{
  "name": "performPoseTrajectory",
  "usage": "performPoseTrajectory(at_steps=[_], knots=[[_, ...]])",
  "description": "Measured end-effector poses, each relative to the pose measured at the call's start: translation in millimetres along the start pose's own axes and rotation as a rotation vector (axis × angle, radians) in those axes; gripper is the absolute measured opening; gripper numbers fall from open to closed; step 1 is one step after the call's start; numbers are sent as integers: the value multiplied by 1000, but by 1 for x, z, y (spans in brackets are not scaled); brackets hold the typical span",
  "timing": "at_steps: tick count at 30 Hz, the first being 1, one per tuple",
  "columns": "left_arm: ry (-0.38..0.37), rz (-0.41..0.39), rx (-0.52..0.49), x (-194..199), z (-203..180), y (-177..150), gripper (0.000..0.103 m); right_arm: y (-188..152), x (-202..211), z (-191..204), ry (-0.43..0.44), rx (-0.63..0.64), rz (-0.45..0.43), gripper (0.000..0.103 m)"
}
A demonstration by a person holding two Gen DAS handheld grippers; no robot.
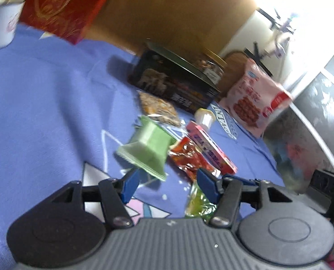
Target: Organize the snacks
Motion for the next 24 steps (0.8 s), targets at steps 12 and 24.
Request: performPoseTrajectory(at_steps=[12, 24], knots=[[-67, -3, 224, -23, 33, -4, 57, 66, -110, -5, 39, -123, 170, 38], [-10, -63, 201, 10, 60, 1, 62, 1, -70, 60, 122, 310, 184, 68]])
Point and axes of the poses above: each gripper's, at about its wrist camera, not at the fingertips, and x roughly against the way its jaws point, z to its left, y to its top, the point moved 2 cm from there along -x, roughly the way its jaws point, and after that the axes turned 15 degrees about -x, right-handed, at the moved point
